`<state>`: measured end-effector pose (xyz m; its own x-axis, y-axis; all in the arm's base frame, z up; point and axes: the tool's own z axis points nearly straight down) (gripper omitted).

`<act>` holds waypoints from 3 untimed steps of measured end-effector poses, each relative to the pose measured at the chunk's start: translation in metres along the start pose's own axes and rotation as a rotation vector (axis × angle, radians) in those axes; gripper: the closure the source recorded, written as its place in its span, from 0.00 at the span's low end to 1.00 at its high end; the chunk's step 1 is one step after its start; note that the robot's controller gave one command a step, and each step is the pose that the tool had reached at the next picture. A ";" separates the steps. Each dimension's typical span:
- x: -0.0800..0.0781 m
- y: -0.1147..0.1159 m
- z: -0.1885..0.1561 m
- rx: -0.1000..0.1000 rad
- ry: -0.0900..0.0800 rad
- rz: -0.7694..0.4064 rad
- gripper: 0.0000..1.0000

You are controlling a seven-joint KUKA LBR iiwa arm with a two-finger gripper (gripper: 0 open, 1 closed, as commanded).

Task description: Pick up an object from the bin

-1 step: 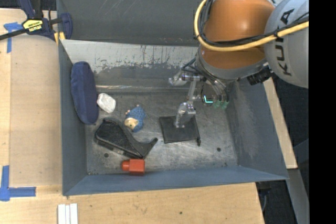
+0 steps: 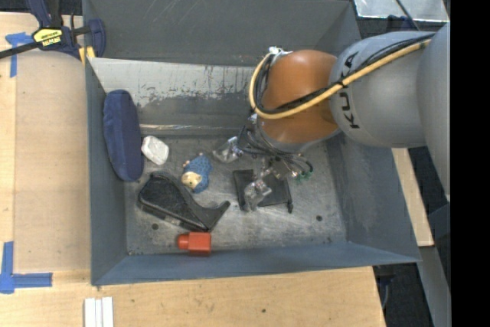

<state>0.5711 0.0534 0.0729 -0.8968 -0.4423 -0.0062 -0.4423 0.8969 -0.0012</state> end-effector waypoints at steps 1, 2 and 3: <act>-0.006 -0.001 -0.006 0.005 -0.020 0.003 1.00; -0.025 -0.018 -0.003 -0.007 0.004 0.215 1.00; -0.025 -0.021 -0.002 0.001 -0.007 0.218 0.00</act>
Offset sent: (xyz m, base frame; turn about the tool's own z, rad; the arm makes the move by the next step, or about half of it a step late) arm 0.0000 0.0000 0.0000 0.0000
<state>0.6031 0.0455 0.0753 -0.9712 -0.2380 -0.0135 -0.2380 0.9713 -0.0003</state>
